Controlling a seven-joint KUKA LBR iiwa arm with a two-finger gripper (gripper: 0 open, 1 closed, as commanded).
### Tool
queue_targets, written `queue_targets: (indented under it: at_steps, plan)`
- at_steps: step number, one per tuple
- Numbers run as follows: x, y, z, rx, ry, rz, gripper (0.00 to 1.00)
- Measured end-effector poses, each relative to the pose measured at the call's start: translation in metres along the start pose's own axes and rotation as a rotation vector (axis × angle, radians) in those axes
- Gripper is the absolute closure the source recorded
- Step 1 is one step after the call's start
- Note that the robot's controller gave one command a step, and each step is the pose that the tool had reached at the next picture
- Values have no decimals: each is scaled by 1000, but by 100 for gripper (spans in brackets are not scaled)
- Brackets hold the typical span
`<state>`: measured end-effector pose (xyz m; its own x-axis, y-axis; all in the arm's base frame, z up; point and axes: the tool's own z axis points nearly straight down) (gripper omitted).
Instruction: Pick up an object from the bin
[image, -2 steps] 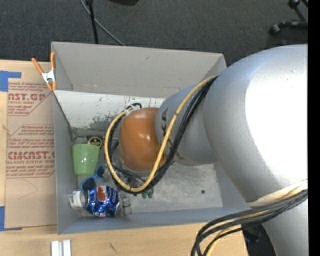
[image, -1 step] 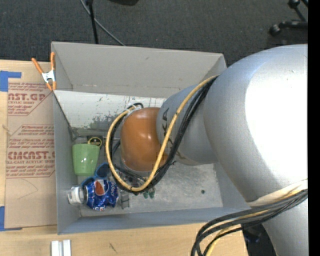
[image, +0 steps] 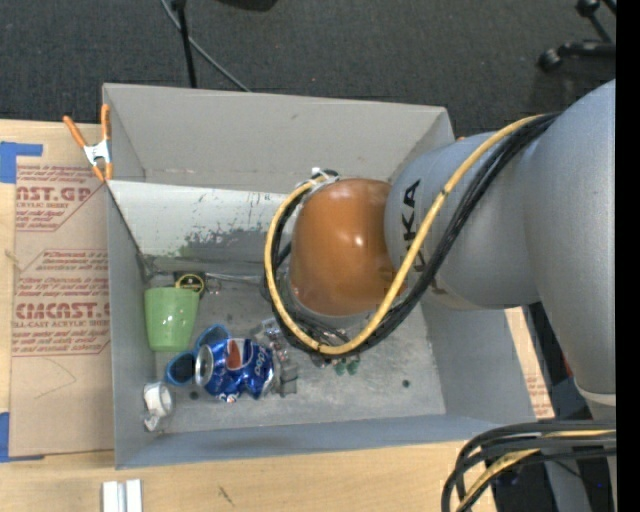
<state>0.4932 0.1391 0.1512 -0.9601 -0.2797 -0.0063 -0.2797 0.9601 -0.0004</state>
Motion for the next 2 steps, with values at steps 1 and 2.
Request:
queue_targets:
  at_steps: [1,2]
  plan:
    - [-19,29,-117,-1,-5,-61,100]
    - [-23,1,-52,-1,9,-155,100]
